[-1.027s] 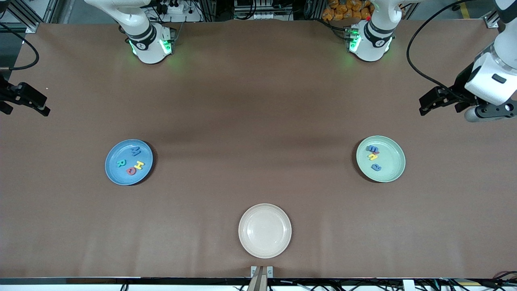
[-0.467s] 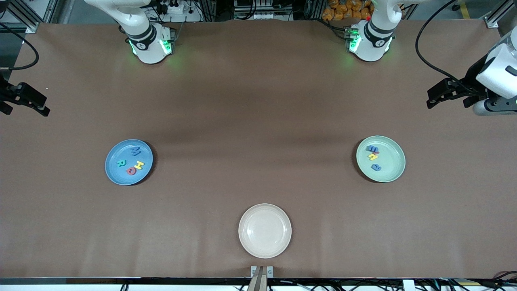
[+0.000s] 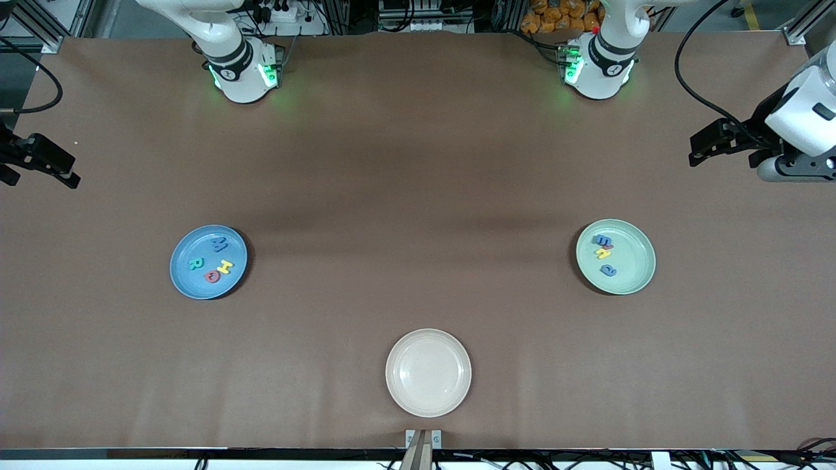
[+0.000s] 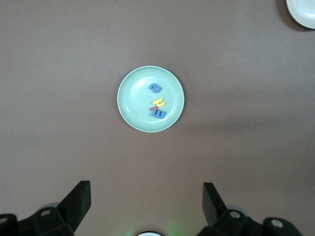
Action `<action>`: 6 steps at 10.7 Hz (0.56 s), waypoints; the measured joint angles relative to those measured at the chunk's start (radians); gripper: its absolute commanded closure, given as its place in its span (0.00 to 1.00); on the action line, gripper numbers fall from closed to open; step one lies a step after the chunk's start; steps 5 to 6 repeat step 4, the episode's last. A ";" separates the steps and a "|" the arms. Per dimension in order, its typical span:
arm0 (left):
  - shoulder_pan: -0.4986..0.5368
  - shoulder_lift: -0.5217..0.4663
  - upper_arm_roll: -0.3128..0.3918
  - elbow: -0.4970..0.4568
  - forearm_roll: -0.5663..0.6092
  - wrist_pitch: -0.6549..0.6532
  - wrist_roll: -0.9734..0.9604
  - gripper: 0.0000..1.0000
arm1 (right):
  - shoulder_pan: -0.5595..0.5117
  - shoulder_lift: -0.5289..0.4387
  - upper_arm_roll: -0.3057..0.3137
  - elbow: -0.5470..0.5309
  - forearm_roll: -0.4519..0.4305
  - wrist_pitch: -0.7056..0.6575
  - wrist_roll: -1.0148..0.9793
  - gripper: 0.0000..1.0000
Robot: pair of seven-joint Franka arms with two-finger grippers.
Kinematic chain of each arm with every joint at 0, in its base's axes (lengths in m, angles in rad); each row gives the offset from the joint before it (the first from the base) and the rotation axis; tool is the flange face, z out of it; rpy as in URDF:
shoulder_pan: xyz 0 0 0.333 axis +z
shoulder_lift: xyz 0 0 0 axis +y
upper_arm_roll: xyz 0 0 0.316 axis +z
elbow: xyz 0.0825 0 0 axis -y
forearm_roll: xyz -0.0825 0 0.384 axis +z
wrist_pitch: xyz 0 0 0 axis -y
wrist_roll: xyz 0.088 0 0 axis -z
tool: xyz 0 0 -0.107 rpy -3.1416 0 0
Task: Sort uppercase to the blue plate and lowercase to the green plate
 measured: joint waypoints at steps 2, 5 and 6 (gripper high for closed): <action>-0.005 0.011 0.005 0.010 0.001 0.000 0.002 0.00 | 0.000 0.000 0.000 0.000 0.000 0.000 0.000 0.00; -0.007 0.017 0.006 0.024 0.001 0.000 0.003 0.00 | 0.000 0.000 0.000 0.000 0.000 0.000 0.000 0.00; -0.007 0.017 0.006 0.024 0.001 0.000 0.003 0.00 | 0.000 0.000 0.000 0.000 0.000 0.000 0.000 0.00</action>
